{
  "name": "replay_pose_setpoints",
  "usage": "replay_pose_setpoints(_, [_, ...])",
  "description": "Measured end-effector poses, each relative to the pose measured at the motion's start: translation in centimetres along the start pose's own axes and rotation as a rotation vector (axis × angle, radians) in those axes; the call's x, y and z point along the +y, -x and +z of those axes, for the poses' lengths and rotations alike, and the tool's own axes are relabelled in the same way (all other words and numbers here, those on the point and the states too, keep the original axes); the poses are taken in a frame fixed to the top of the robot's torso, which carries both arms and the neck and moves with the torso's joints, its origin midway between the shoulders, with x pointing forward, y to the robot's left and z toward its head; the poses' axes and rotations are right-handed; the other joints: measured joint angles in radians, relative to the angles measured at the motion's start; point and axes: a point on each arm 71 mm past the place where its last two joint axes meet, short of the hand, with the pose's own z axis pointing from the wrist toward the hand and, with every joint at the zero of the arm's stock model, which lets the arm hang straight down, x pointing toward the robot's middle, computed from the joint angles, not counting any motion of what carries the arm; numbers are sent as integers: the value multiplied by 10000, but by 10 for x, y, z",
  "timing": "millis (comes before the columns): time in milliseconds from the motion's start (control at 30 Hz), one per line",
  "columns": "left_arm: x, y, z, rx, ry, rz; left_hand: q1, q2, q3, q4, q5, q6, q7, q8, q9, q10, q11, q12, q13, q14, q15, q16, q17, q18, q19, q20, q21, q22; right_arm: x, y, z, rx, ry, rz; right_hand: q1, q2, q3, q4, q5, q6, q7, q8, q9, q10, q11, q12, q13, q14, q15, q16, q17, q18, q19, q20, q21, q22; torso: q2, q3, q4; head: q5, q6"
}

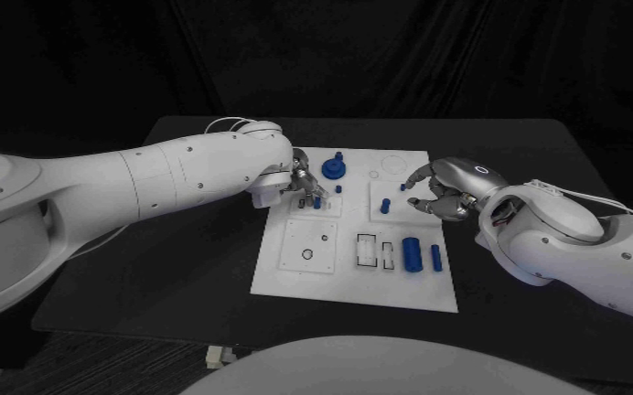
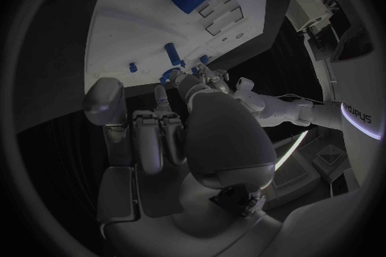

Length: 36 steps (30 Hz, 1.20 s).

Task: Assemble the parts on the task board

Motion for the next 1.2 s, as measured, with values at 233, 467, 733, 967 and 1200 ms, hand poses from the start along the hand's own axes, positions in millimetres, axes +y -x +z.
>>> replay_pose_setpoints(233, [2,-1,-2,12,-26,-12,-230,-71,-377,377,-667,32,33,-11,-44,0,0,0,0,0,0,0,0,-1,0,0,-49,0,0,0,0,7,-4,2,0,0,0,0,0,0,0,0,0,0,0,0,0,0,0,0,0,1,0,0,0,-1,-1,0,0,9,0])
replay_pose_setpoints(467, [16,0,-11,-338,-138,-48,-396,-78,-914,853,-893,11,53,-28,53,0,0,132,0,0,0,0,-1,1,36,36,51,0,-5,1,-3,-26,-116,-9,0,0,0,0,0,36,37,0,-30,0,0,0,0,0,0,0,0,1,0,0,0,-1,0,-1,0,28,0])
replay_pose_setpoints(733, [18,50,-51,-1967,-725,-129,-329,-12,-1800,1154,-150,-262,-36,810,828,0,0,1435,0,0,0,0,-1,0,36,36,1091,6,-9,3,-6,-162,-171,27,0,0,-35,35,0,71,1,0,-55,0,0,0,0,0,0,0,0,1,0,0,0,-2,0,-1,-1,36,0])
replay_pose_setpoints(967, [15,90,-73,-2819,-957,79,905,312,-1802,749,809,-1214,48,1581,1684,-4,72,1435,0,-20,53,0,-1,-322,36,36,2323,8,-8,5,-9,-342,4,111,-305,-162,-159,334,0,172,-23,-29,-114,0,0,0,-1,0,0,0,0,1,16,15,51,-2,-2,-1,-1,66,0])
replay_pose_setpoints(1200, [18,104,-58,-2473,-472,641,1105,398,-1676,691,782,-1413,91,1668,1760,-7,136,1435,0,-4,76,0,-1,-322,35,110,2490,7,-3,10,-15,-815,463,309,-1098,-95,-417,1081,0,580,-154,-29,-182,0,0,0,-1,0,0,0,0,2,145,-2,409,-3,-2,-2,-1,53,0])
